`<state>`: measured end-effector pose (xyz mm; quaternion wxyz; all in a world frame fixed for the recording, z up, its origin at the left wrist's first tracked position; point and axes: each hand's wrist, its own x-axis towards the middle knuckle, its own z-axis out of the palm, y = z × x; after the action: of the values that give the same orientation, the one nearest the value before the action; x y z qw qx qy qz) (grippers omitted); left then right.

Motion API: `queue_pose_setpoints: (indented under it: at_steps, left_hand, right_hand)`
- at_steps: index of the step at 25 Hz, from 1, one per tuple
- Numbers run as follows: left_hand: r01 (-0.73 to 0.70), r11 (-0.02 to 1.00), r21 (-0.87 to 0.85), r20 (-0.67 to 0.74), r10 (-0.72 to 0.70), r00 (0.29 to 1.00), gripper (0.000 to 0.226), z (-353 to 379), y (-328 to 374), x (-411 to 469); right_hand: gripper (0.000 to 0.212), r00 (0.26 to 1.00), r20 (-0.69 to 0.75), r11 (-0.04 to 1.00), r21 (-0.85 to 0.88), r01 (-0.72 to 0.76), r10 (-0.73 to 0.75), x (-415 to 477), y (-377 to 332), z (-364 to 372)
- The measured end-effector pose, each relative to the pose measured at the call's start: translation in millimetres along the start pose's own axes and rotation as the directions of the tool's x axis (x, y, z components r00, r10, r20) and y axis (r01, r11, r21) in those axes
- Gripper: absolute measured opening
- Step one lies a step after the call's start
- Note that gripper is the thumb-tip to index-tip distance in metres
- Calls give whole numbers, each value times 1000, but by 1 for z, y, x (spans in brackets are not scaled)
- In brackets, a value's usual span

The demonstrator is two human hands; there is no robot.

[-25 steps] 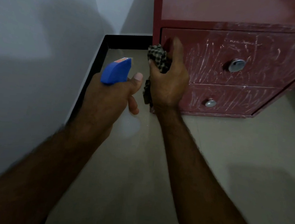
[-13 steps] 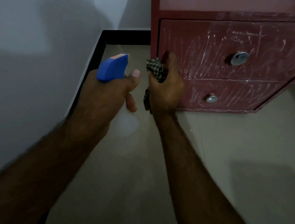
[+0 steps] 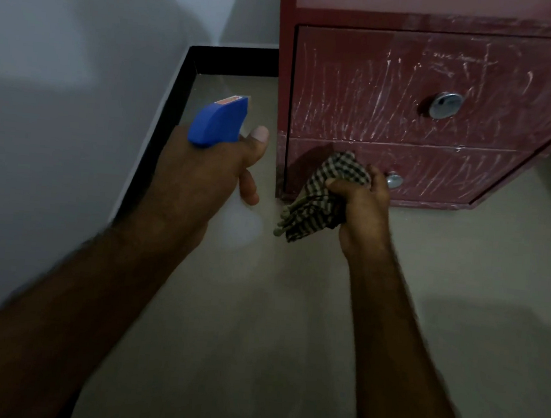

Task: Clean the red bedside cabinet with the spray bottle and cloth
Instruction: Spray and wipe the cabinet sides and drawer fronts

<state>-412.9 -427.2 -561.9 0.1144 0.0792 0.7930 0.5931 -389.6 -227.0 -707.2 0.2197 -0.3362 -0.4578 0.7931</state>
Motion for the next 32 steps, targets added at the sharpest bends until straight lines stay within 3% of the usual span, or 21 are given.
queue_pose_setpoints:
  at_steps: [4,8,11,14,17,20,23,29,32]
  left_hand:
    - [-22,997,72,37,19,999,26,9,-5,-3]
    - [28,995,93,37,-31,999,20,19,-2,-4]
    - [38,994,98,25,-40,999,22,26,2,-4]
    - [34,997,75,27,-36,999,22,30,8,-4]
    - [31,998,58,47,-33,998,18,31,7,-3]
    - [41,998,53,43,-44,998,14,32,4,-7]
    - [46,996,74,34,-49,998,23,30,4,-8]
    - [23,998,64,22,-24,999,20,20,10,-5]
    - [46,998,51,4,-46,999,30,16,11,0]
  right_hand:
    - [59,965,233,962,213,-170,119,4,-8,-23]
    - [55,938,266,853,413,-320,223,-2,-20,-33]
    - [41,936,245,787,510,-346,253,-9,-25,-40]
    - [49,923,220,770,508,-385,317,-15,-32,-38]
    - [39,927,162,842,387,-376,339,-17,-39,-32]
    - [30,966,106,949,189,-251,235,-17,-47,-29]
    - [41,998,62,999,-34,6,-4,-22,-52,-16]
    - [54,943,76,917,-220,332,-324,-35,-65,30]
    - [77,866,110,831,-244,499,-488,-36,-67,55]
